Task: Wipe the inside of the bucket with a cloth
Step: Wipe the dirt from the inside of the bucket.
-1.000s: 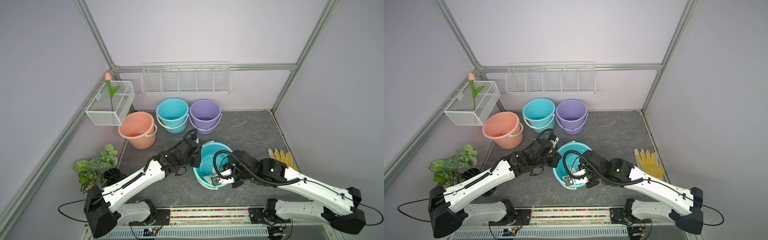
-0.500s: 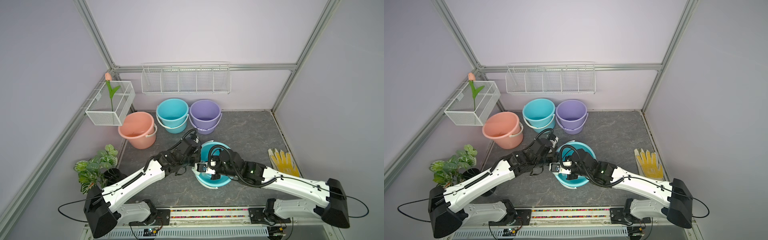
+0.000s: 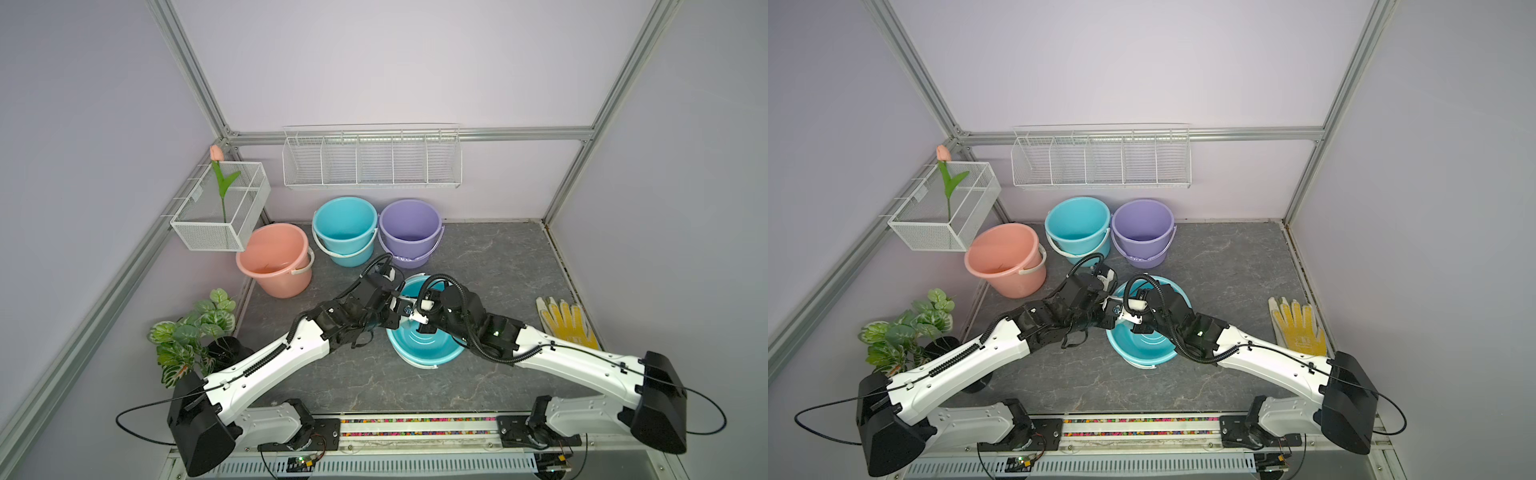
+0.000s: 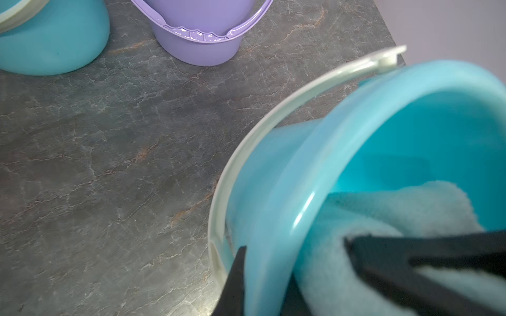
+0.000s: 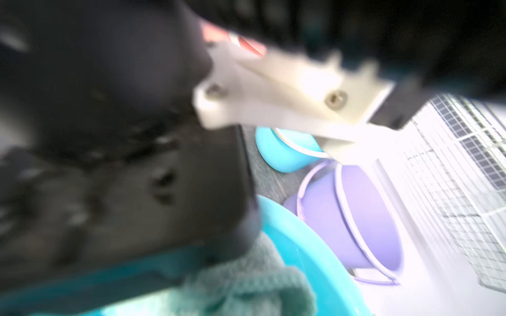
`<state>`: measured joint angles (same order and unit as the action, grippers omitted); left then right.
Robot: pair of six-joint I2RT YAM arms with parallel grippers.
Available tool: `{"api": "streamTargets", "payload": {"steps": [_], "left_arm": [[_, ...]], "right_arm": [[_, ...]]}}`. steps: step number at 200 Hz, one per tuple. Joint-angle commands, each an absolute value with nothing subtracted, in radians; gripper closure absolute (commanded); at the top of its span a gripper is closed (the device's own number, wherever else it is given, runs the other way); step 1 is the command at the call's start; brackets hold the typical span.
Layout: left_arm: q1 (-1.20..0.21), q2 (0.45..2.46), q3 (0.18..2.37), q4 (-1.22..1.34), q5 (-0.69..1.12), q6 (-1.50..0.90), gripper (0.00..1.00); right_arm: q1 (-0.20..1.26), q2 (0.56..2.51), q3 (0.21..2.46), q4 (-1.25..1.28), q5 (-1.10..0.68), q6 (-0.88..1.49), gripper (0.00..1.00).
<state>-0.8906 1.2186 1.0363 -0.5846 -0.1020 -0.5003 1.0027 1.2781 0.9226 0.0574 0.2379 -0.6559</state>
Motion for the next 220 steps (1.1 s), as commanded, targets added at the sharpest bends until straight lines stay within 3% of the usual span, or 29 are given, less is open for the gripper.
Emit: {"api": "streamTargets", "payload": {"steps": [1,65,116,178,220], "left_arm": [[-0.909,1.198,1.043,-0.560,-0.057,-0.501,1.00],[-0.909,1.208,1.043,-0.552,-0.055,-0.497,1.00],[-0.908,1.207,1.043,-0.557,-0.065,-0.497,1.00],[-0.909,1.208,1.055,-0.566,-0.076,-0.493,1.00],[-0.909,1.215,1.060,-0.568,-0.075,-0.495,1.00]], "right_arm": [[0.970,1.245,0.946,0.027,0.384,-0.683,0.93],[0.949,1.139,0.947,-0.269,0.564,-0.746,0.93],[0.954,1.077,0.997,-0.608,0.565,-0.778,0.93],[0.980,1.076,1.097,-1.041,0.242,-0.749,0.93],[0.985,1.049,1.095,-1.007,-0.105,-0.699,0.93]]}}
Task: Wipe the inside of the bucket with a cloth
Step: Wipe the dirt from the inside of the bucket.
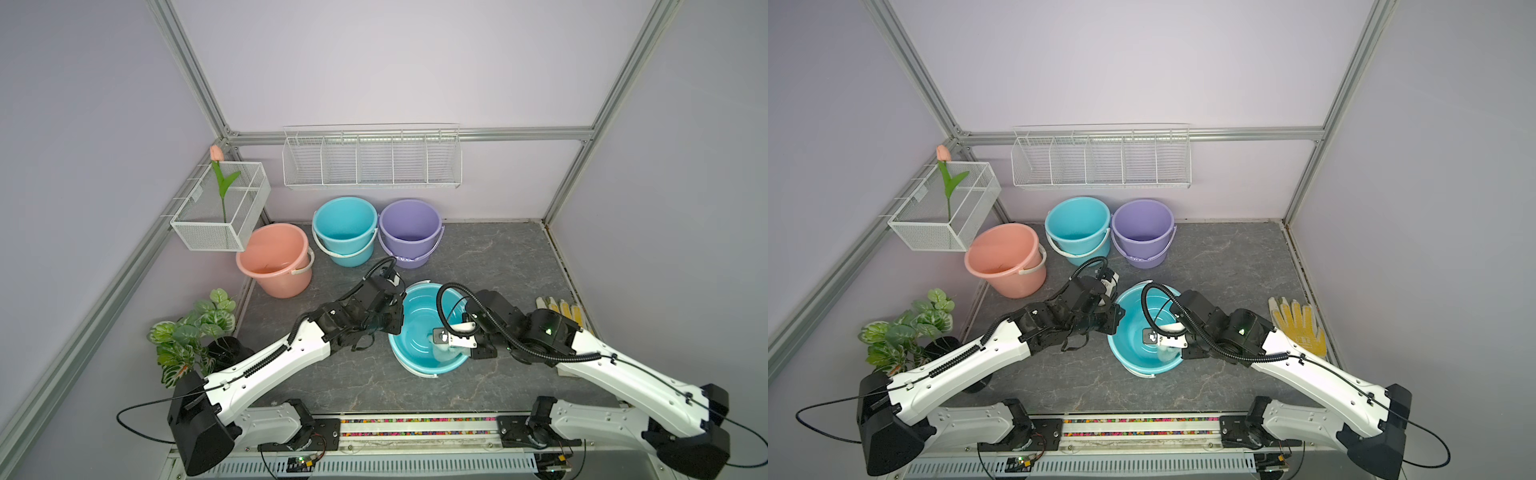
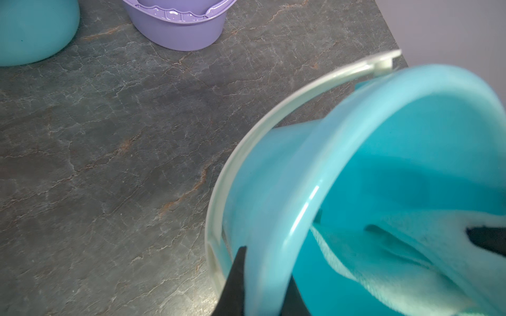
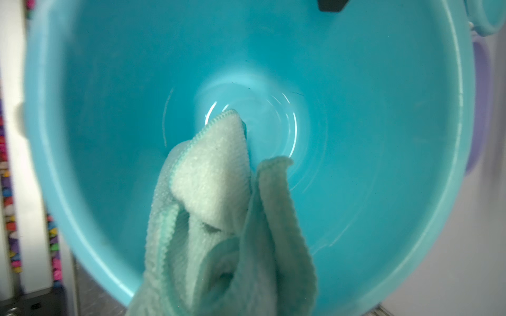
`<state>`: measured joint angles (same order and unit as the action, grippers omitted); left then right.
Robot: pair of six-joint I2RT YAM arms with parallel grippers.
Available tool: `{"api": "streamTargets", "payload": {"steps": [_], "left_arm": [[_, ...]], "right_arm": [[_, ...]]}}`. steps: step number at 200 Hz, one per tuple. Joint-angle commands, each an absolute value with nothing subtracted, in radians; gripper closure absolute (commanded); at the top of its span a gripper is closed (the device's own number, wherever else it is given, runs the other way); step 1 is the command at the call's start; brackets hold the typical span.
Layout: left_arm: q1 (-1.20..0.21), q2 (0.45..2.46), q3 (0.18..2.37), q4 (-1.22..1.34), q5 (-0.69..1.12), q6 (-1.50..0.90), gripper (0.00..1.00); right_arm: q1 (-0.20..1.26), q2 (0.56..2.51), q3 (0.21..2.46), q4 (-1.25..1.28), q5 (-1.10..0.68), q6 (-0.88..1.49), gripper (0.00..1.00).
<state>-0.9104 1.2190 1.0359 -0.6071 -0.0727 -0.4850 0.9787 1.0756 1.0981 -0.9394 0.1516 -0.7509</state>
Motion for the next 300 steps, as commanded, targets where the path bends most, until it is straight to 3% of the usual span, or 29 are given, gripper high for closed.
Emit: {"api": "streamTargets", "payload": {"steps": [1,73,118,207,300], "left_arm": [[-0.909,1.215,1.060,-0.567,-0.075,-0.494,1.00],[-0.908,1.206,1.055,-0.571,-0.077,-0.495,1.00],[-0.909,1.205,1.054,-0.565,-0.069,-0.497,1.00],[-0.909,1.190,1.048,-0.564,-0.068,-0.489,1.00],[-0.909,1.185,1.051,-0.575,-0.072,-0.489,1.00]], "right_arm": [[0.985,1.049,1.094,-1.001,-0.110,-0.696,0.93],[0.987,1.084,0.951,-0.451,-0.287,-0.462,0.93],[0.986,1.152,0.926,-0.174,-0.267,-0.342,0.93],[0.948,1.251,0.952,-0.010,0.173,-0.381,0.93],[0.933,1.247,1.038,-0.226,0.509,-0.643,0.93]]}}
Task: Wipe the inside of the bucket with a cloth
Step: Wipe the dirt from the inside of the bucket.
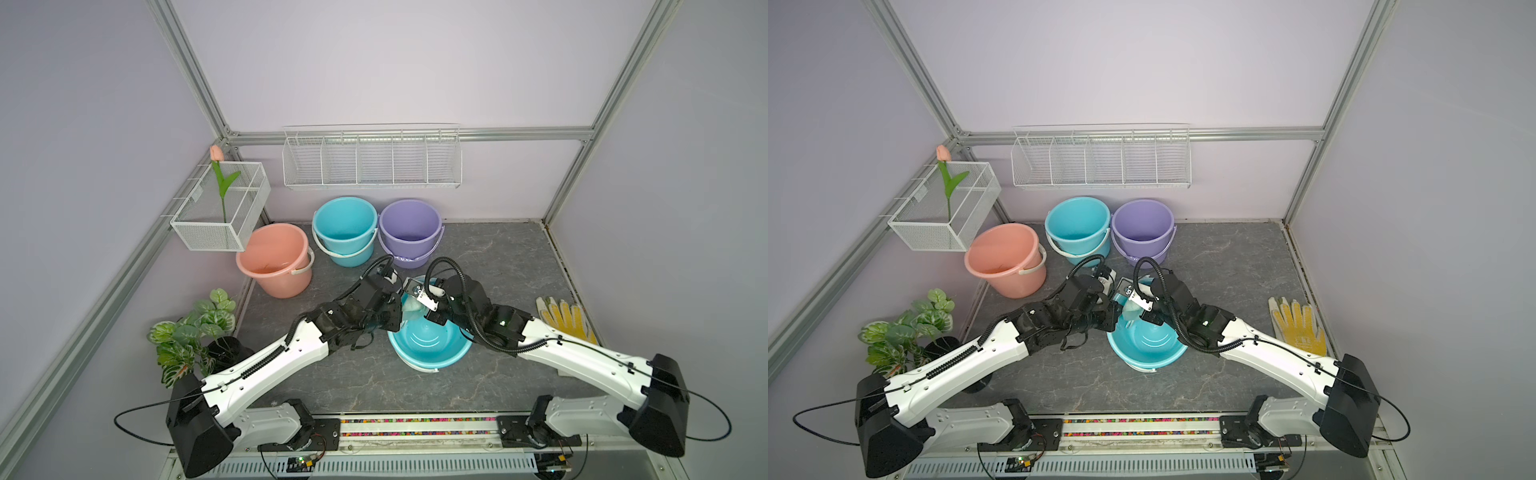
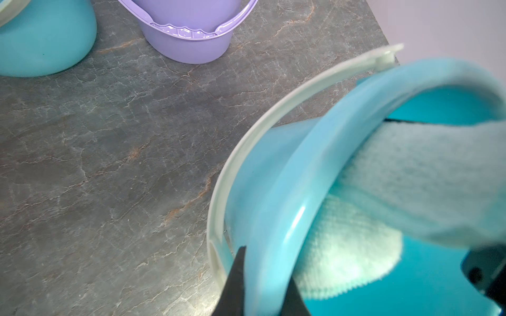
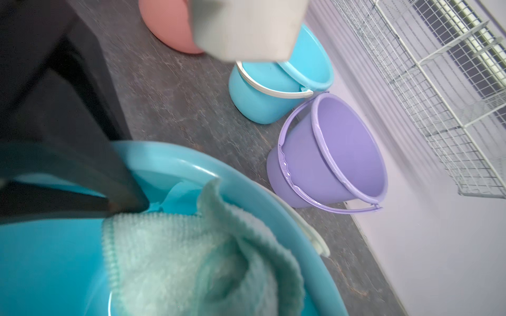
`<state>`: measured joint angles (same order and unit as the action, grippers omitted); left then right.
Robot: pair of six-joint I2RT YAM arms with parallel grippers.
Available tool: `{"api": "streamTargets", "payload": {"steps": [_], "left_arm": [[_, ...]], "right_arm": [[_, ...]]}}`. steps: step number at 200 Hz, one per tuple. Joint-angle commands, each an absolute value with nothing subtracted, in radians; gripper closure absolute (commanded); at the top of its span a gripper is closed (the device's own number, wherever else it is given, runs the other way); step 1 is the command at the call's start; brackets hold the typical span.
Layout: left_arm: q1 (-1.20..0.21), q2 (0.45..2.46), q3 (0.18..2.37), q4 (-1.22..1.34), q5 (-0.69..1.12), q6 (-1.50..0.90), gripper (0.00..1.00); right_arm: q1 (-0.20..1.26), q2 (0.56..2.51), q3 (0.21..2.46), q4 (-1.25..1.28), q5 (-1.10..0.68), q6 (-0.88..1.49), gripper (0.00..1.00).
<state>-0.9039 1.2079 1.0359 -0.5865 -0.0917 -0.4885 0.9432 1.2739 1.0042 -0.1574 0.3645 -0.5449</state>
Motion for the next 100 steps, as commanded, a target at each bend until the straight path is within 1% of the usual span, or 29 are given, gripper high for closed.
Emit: {"api": "streamTargets", "payload": {"steps": [1,31,70,100], "left_arm": [[-0.909,1.185,1.051,-0.575,-0.072,-0.489,1.00],[-0.909,1.194,1.055,-0.575,-0.071,-0.489,1.00],[-0.909,1.203,1.063,-0.571,-0.071,-0.488,1.00],[-0.910,1.209,1.072,-0.575,-0.075,-0.486,1.00]], "right_arm": [[0.933,1.247,1.038,-0.233,0.512,-0.645,0.93],[0.933,1.188,1.036,-0.351,0.561,-0.688,0.93],[0.933,1.106,1.025,-0.520,0.564,-0.711,0.93],[0.933,1.055,1.029,-0.681,0.503,-0.703,0.93]]}}
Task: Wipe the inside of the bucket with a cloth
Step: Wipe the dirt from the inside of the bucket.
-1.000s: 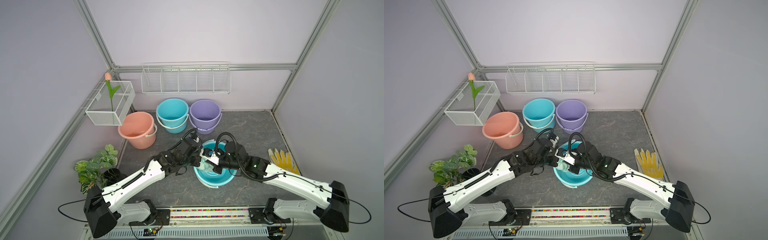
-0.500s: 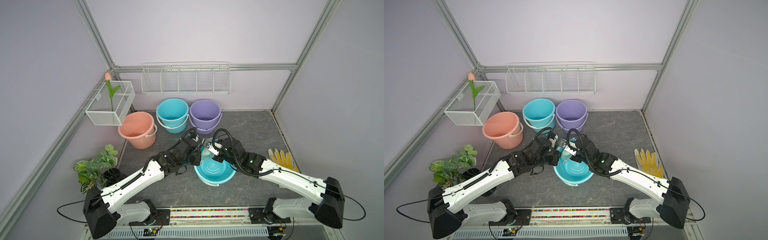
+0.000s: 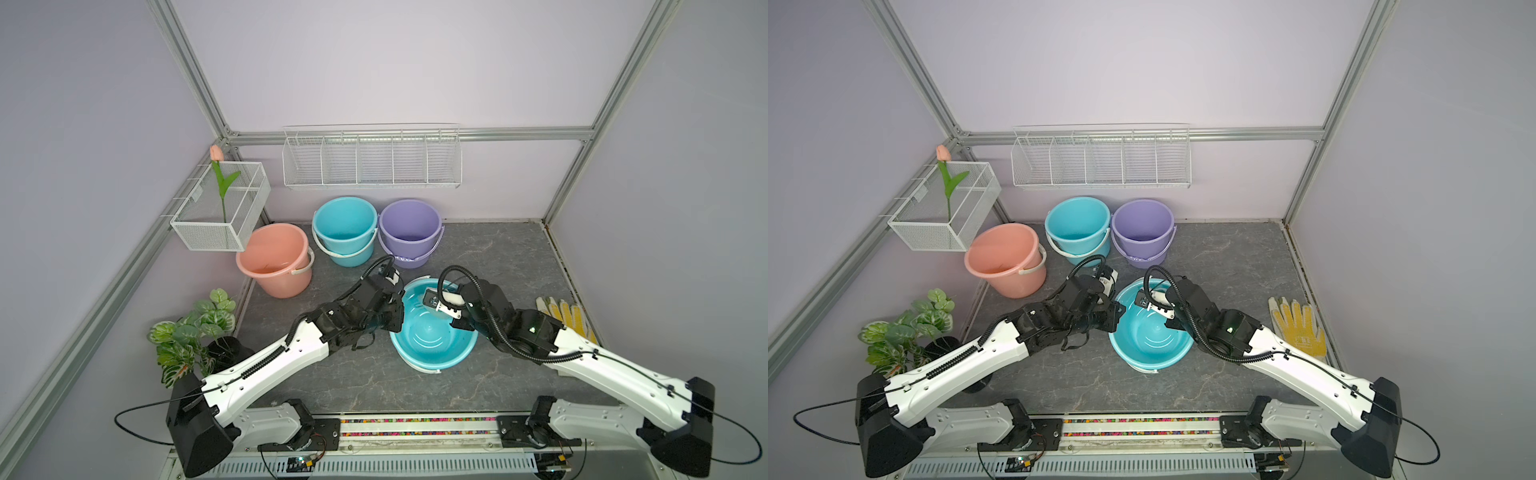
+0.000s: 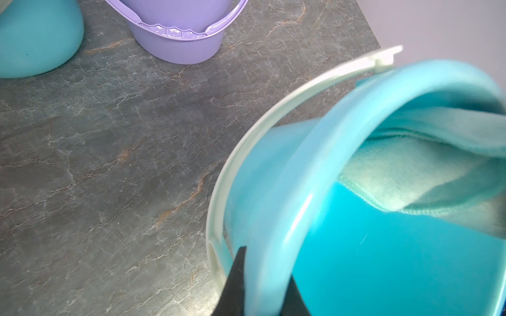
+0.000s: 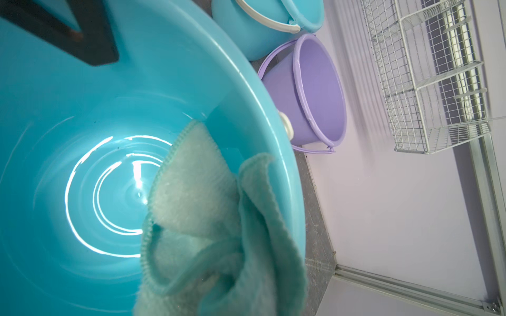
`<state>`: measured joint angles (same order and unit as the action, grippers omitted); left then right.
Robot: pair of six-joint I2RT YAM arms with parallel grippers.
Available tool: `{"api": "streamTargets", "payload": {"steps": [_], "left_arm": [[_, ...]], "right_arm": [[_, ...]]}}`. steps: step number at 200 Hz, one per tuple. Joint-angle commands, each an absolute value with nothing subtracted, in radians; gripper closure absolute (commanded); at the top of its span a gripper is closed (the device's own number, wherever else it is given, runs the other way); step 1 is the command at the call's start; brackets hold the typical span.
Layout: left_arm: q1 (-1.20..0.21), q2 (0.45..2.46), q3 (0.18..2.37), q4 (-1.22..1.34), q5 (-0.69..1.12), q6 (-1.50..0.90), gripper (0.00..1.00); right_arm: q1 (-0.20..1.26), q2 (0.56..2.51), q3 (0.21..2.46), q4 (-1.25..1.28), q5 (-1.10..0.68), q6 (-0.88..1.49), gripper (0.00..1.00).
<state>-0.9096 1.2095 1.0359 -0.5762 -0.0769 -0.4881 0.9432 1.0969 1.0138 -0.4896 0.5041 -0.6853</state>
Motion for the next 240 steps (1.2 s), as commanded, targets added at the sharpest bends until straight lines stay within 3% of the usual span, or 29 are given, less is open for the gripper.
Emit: {"api": "streamTargets", "payload": {"steps": [1,72,125,194,240], "left_arm": [[-0.909,1.209,1.072,-0.575,-0.076,-0.486,1.00],[-0.909,1.219,1.078,-0.551,-0.064,-0.506,1.00],[-0.910,1.222,1.082,-0.529,-0.055,-0.533,1.00],[-0.909,1.225,1.085,-0.498,-0.019,-0.575,1.00],[-0.909,1.221,1.090,-0.507,-0.013,-0.580,1.00]], "right_arm": [[0.933,1.053,1.029,-0.687,0.500,-0.702,0.93],[0.936,0.971,1.040,-0.936,0.012,-0.707,0.93],[0.946,0.987,0.995,-0.804,-0.355,-0.661,0.93],[0.962,1.069,0.904,-0.300,-0.381,-0.464,0.93],[0.963,1.153,0.902,-0.093,-0.249,-0.374,0.93]]}}
